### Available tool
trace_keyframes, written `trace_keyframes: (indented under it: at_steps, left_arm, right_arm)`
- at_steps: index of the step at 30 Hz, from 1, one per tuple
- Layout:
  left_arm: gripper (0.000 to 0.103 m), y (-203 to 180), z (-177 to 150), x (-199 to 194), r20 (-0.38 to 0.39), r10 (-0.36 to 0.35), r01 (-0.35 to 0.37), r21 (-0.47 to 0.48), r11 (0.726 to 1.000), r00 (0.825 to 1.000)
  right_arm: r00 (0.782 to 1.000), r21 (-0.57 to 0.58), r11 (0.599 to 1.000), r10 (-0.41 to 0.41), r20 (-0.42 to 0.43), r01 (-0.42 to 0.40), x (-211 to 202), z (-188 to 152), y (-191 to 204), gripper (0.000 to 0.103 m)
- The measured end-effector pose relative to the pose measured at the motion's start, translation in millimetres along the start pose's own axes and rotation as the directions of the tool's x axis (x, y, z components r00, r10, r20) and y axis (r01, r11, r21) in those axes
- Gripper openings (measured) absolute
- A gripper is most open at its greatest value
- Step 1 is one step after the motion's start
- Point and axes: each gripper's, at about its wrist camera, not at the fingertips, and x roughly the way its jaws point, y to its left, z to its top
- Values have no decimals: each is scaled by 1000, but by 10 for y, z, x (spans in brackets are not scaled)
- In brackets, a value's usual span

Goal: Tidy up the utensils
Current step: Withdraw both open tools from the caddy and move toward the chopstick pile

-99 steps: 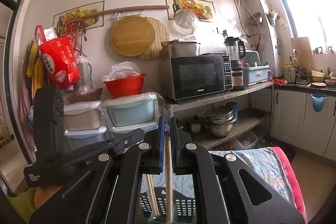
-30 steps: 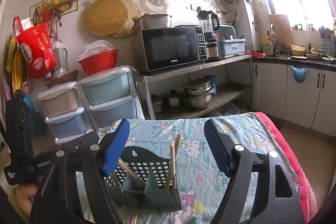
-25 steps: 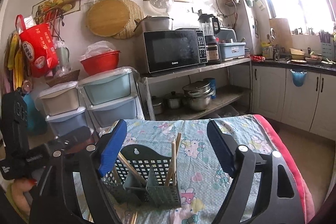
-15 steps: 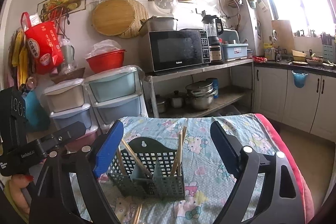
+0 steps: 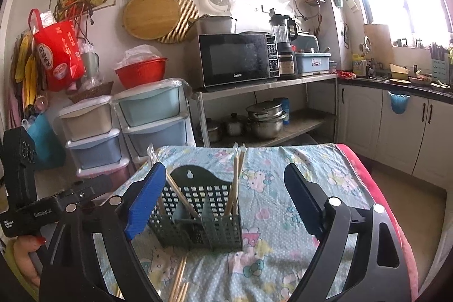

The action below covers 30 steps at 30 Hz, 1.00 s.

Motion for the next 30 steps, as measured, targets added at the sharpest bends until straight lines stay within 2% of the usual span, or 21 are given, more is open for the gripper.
trace_keyframes:
  at_steps: [13, 30]
  left_arm:
    - [92, 55, -240, -43, -73, 21, -21, 0, 1000, 997]
    - [92, 162, -562, 38, -176, 57, -59, -2, 998, 983]
  right_arm:
    - [997, -11, 1000, 4, -73, -5, -106, -258, 22, 83]
    - [984, -42, 999, 15, -179, -23, -74, -626, 40, 83]
